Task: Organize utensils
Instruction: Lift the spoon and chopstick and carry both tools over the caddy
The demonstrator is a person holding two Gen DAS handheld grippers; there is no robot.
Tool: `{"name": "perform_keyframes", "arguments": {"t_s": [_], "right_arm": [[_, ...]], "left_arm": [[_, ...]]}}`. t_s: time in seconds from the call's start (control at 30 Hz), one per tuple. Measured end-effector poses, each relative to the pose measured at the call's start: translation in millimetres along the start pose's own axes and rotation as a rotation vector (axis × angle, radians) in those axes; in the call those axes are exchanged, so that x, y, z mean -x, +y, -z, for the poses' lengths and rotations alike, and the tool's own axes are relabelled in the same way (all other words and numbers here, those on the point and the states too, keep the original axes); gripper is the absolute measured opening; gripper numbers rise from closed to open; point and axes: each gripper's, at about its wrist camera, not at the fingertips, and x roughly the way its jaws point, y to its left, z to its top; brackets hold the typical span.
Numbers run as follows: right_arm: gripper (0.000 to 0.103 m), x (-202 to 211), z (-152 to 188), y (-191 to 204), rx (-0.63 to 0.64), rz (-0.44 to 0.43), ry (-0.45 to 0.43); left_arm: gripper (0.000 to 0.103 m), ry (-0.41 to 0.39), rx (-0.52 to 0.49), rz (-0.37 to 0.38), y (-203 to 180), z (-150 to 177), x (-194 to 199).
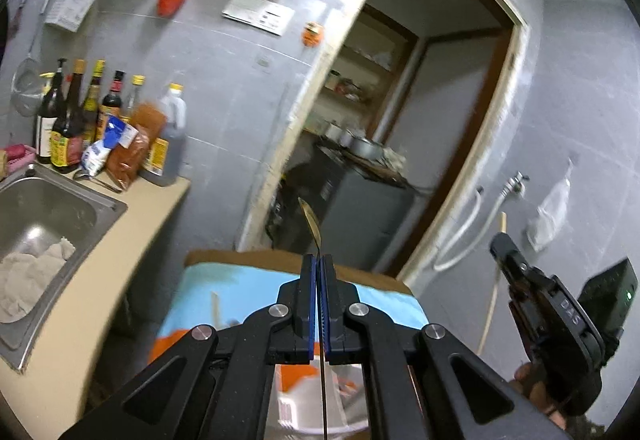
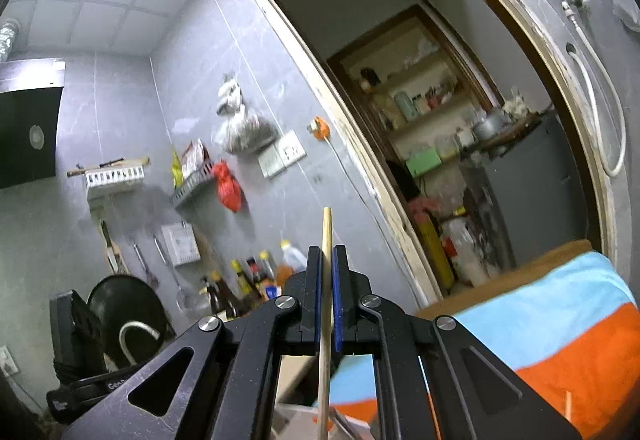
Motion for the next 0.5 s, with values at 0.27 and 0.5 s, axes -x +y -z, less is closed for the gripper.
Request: {"name": "perform_keyframes", "arguments": {"t_s": [0.27, 0.5], "right_arm": [[0.005, -21, 23, 9, 0.01, 0.041, -0.06], [0.005, -24, 37, 8, 0.042, 0.125, -0.096]], "left_arm": [[0.003, -0.028, -0.014, -0.024, 17, 0, -20], [0.003, -0.055, -0.076, -0.047, 13, 13, -25]]}}
